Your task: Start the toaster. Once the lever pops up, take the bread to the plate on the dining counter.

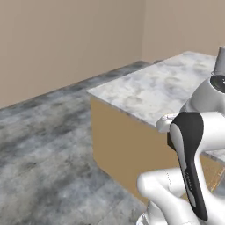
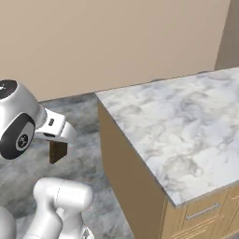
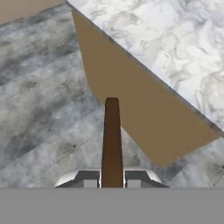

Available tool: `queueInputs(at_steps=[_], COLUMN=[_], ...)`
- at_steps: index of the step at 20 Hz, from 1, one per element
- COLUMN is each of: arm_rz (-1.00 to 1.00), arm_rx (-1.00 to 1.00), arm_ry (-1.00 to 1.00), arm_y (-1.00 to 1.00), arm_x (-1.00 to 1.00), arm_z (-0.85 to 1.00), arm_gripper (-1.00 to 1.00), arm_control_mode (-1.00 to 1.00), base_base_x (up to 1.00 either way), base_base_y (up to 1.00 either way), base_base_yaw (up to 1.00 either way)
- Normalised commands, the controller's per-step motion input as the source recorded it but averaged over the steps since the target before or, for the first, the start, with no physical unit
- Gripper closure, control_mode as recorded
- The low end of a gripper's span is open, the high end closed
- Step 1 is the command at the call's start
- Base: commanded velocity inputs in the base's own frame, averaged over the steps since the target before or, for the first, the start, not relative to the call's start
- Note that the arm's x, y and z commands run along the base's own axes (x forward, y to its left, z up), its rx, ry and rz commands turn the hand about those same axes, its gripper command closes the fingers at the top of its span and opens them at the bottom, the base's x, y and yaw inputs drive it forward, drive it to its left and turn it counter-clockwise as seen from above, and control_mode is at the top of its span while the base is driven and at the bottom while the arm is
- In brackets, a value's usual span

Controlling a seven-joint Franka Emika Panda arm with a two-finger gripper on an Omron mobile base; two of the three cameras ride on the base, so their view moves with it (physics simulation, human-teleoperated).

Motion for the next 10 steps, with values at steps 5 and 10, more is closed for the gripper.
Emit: queueInputs(at_steps=[5,10], arm_rz=[0.00,0.00], arm_rx=[0.00,0.00], arm_ry=[0.00,0.00], arm_y=[0.00,0.00], arm_x=[0.00,0.00], arm_z=[0.00,0.00], arm_gripper=[1.00,1.00], arm_control_mode=[1.00,1.00], base_base_x=[0.01,0.00], base_base_y=[0.01,0.00], base_base_yaw=[0.47,0.13])
